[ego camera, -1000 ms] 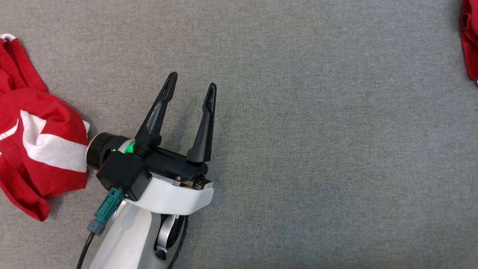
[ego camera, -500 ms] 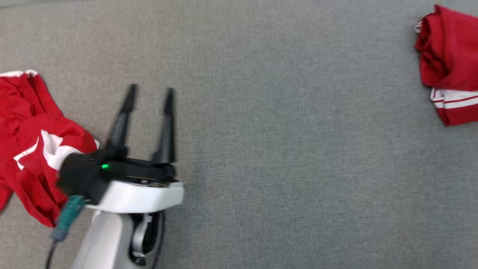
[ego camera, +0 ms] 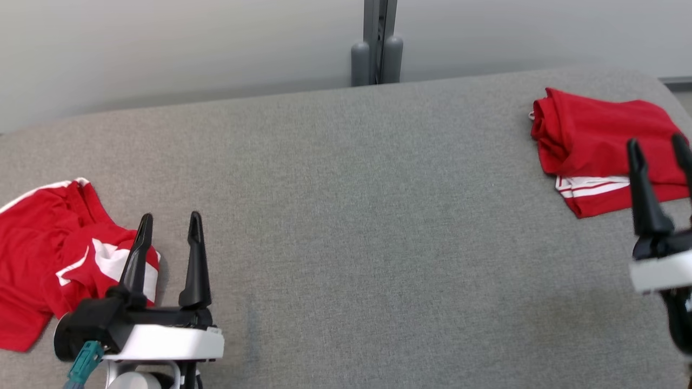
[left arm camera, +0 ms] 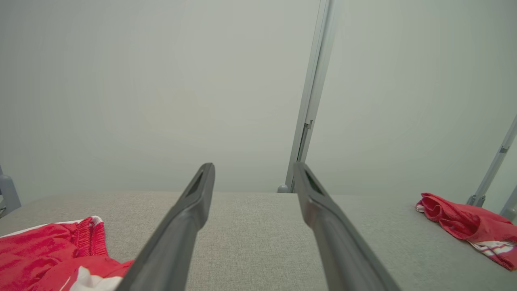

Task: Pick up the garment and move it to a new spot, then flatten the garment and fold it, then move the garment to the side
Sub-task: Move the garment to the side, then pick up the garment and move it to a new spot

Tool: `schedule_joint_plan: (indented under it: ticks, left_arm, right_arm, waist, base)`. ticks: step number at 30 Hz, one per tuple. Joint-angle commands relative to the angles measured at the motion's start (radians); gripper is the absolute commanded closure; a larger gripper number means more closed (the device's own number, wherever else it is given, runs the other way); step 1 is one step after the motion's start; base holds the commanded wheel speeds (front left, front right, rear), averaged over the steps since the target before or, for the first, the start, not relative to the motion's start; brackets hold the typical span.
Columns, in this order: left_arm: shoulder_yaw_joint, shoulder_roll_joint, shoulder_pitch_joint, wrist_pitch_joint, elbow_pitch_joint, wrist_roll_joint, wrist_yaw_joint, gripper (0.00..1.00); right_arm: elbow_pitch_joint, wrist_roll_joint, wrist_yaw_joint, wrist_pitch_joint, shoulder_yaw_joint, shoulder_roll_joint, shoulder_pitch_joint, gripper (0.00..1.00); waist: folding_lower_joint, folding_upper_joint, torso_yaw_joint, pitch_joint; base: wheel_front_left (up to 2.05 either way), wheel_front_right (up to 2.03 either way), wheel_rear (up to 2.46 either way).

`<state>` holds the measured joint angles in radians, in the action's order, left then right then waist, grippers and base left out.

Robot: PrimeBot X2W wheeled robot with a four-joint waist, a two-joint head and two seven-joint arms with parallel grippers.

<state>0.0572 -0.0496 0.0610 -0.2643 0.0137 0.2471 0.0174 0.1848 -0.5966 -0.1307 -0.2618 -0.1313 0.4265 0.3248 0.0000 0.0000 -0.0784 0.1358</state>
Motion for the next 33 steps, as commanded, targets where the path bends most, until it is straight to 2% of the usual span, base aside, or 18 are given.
schedule_joint_plan:
  ticks: [1, 6, 9, 12, 17, 26, 33]
  left_arm:
    - [-0.020, -0.004, -0.018, 0.000, 0.010, 0.001, 0.006, 0.00]
    - [-0.034, -0.003, -0.066, 0.000, 0.021, 0.020, 0.018, 0.00]
    - [-0.033, -0.003, -0.091, 0.000, 0.020, 0.018, 0.014, 0.00]
    - [-0.031, -0.003, -0.106, 0.000, 0.023, 0.026, 0.013, 0.00]
    - [-0.010, -0.003, -0.114, 0.000, 0.036, 0.032, 0.014, 0.00]
    - [-0.003, -0.003, -0.100, 0.000, 0.051, 0.032, 0.005, 0.00]
    - [-0.004, -0.003, -0.083, 0.000, 0.064, 0.037, 0.017, 0.00]
  right_arm:
    - [-0.029, 0.021, 0.000, -0.004, 0.020, -0.024, -0.064, 0.00]
    - [-0.089, 0.047, 0.000, -0.004, 0.054, -0.098, -0.201, 0.00]
    - [-0.118, 0.089, 0.000, -0.004, 0.046, -0.116, -0.261, 0.00]
    - [-0.129, 0.118, 0.000, -0.004, 0.047, -0.135, -0.290, 0.00]
    - [-0.138, 0.166, 0.000, -0.004, 0.089, -0.205, -0.341, 0.00]
    - [-0.123, 0.182, 0.000, -0.004, 0.076, -0.209, -0.332, 0.00]
    - [-0.120, 0.168, 0.000, -0.004, 0.053, -0.201, -0.332, 0.00]
  waist:
    - [0.0000, 0.0000, -0.003, -0.044]
    - [0.0000, 0.0000, 0.000, -0.070]
    - [0.0000, 0.0000, 0.001, -0.080]
    - [0.0000, 0.0000, 0.002, -0.083]
    - [0.0000, 0.0000, 0.005, -0.089]
    - [0.0000, 0.0000, 0.011, -0.097]
    - [0.0000, 0.0000, 0.078, -0.091]
  base:
    - [0.00, 0.00, 0.00]
    - [0.00, 0.00, 0.00]
    - [0.00, 0.00, 0.00]
    - [0.00, 0.00, 0.00]
    - [0.00, 0.00, 0.00]
    - [0.00, 0.00, 0.00]
    - [0.00, 0.00, 0.00]
